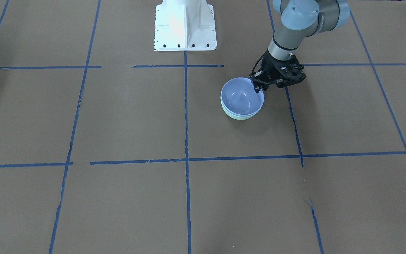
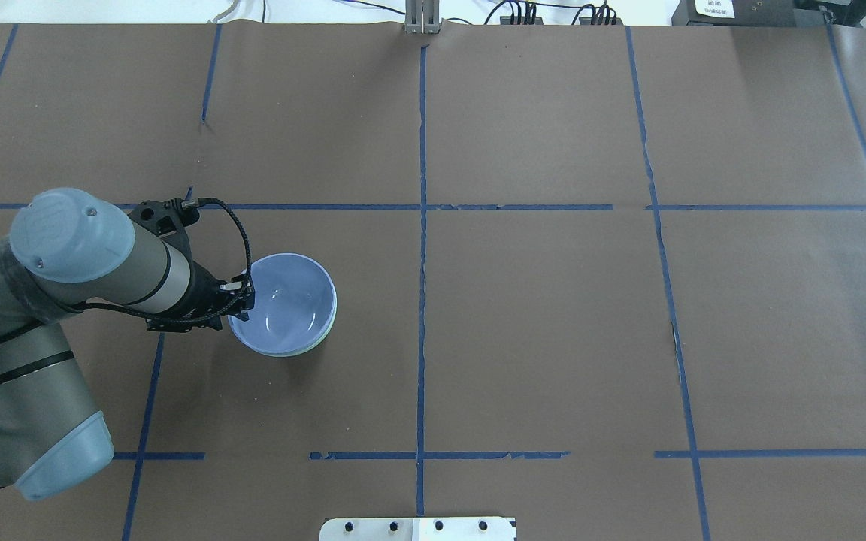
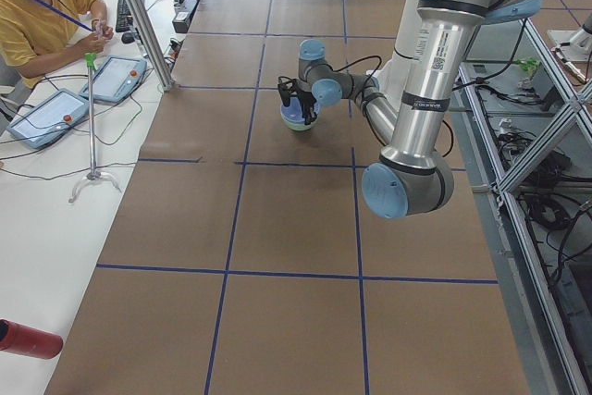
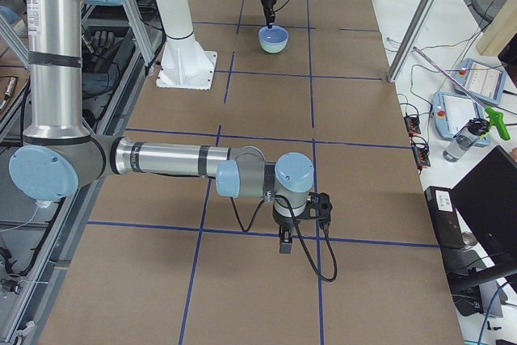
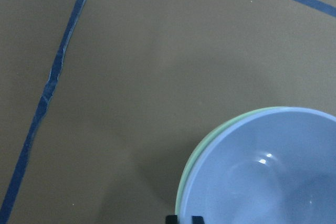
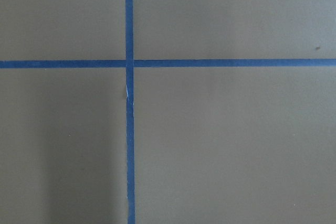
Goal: Stack blue bowl on green bowl
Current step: 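Open the left gripper and withdraw it away from the stacked bowls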
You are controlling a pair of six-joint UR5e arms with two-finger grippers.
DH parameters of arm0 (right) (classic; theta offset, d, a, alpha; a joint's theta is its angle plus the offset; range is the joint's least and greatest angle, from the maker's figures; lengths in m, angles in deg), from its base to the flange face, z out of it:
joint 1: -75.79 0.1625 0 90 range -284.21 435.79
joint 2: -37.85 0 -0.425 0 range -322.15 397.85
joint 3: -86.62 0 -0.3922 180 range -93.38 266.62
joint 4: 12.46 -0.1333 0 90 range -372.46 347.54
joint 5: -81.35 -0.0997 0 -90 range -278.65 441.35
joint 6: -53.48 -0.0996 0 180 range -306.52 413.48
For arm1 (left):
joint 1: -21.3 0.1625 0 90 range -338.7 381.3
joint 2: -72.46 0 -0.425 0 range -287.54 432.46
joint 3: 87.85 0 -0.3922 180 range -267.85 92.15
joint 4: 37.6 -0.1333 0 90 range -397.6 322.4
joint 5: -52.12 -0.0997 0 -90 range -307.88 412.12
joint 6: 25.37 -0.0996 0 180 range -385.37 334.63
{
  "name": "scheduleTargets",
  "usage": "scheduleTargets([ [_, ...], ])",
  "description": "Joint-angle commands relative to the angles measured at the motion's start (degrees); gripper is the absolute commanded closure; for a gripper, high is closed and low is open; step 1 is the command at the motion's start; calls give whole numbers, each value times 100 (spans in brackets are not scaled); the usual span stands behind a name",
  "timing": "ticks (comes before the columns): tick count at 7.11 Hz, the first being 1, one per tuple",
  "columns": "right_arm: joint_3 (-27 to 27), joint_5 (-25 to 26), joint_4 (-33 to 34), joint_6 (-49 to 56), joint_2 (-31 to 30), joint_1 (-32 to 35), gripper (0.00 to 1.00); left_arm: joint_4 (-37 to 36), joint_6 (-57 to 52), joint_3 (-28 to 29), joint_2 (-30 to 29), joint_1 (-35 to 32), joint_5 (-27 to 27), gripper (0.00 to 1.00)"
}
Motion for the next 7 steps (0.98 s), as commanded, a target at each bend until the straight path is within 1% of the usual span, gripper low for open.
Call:
scheduleTargets([
  [1,0,6,-2,0,0,0,0,24,-81,-346,103,-95,91,0],
  [2,0,6,-2,0,0,0,0,-2,-883,-392,199,-601,187,0],
  [3,0,-3,-2,0,0,0,0,-2,-2109,-384,566,-1232,780,0],
  [4,0,6,-2,0,0,0,0,-28,-3548,-314,952,-2022,1230,0],
  [5,0,-3,-2,0,0,0,0,-55,-5033,-200,1383,-2769,1521,0],
  [6,0,6,-2,0,0,0,0,-194,-6379,-25,1691,-3473,1716,0],
  [7,0,6,-2,0,0,0,0,-561,-7802,168,1912,-4063,1735,0],
])
